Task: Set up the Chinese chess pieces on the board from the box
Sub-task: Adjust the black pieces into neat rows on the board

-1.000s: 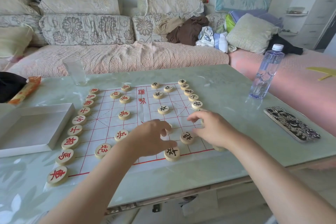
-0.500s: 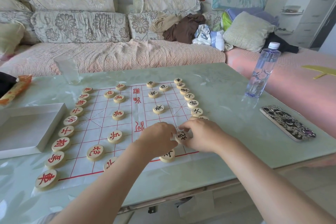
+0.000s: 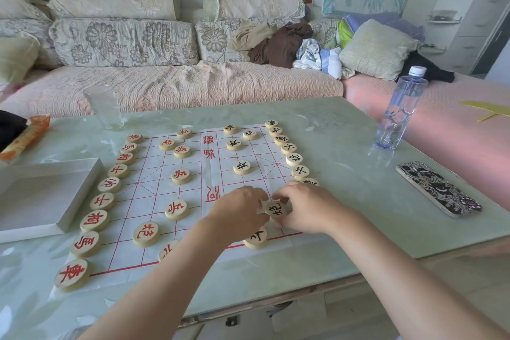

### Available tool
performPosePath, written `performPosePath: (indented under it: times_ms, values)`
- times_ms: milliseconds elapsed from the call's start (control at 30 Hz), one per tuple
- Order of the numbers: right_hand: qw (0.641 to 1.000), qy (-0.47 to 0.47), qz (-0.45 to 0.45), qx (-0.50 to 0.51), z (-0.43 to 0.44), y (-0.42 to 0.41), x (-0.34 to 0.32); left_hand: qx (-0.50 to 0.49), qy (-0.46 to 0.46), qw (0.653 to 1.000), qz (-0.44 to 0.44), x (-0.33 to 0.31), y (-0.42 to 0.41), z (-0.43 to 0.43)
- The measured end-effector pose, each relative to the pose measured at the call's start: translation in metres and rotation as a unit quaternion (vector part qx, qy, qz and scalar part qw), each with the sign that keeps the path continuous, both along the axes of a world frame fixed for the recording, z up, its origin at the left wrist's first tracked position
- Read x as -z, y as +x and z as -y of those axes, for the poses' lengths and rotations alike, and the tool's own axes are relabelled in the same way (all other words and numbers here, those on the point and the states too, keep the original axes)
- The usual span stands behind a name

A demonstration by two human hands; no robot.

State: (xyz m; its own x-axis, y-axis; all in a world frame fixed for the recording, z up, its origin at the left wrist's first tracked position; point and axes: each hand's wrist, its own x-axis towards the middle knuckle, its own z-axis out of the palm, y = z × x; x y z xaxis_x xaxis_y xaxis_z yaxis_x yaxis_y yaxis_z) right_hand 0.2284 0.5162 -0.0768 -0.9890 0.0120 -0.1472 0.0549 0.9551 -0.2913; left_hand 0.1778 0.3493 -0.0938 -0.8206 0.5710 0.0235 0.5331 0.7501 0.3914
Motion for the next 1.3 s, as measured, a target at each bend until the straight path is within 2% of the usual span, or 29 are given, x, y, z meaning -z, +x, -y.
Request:
performPosePath:
  times_ms: [133, 267, 400, 700, 833, 967, 1300]
  values:
    - [0.996, -0.079, 0.016, 0.023, -0.006, -0.008, -0.012, -0.015, 0.061, 0.997, -0.050, -0.008, -0.012, 0.009]
    - [0.989, -0.132, -0.053, 0.049, -0.004, -0.039, -0.015, -0.065, 0.092, 0.992, -0.054, -0.010, -0.050, 0.026]
    - [0.990, -0.115, -0.074, 0.032, 0.002, -0.079, -0.007, -0.110, 0.064, 0.992, -0.011, 0.000, -0.086, 0.030]
    - [0.997, -0.065, -0.043, -0.027, 0.008, -0.145, 0.014, -0.118, 0.050, 0.992, -0.022, 0.020, -0.127, 0.016]
    - [0.994, -0.092, -0.052, -0.023, 0.008, -0.154, 0.019, -0.096, 0.024, 0.995, -0.027, 0.023, -0.136, 0.020]
    - [0.995, -0.081, -0.052, -0.025, 0.010, -0.157, 0.020, -0.073, 0.015, 0.997, -0.011, 0.022, -0.139, 0.022]
    - [0.992, -0.103, -0.069, -0.039, 0.013, -0.146, 0.016, -0.085, 0.076, 0.993, 0.009, 0.023, -0.139, 0.020]
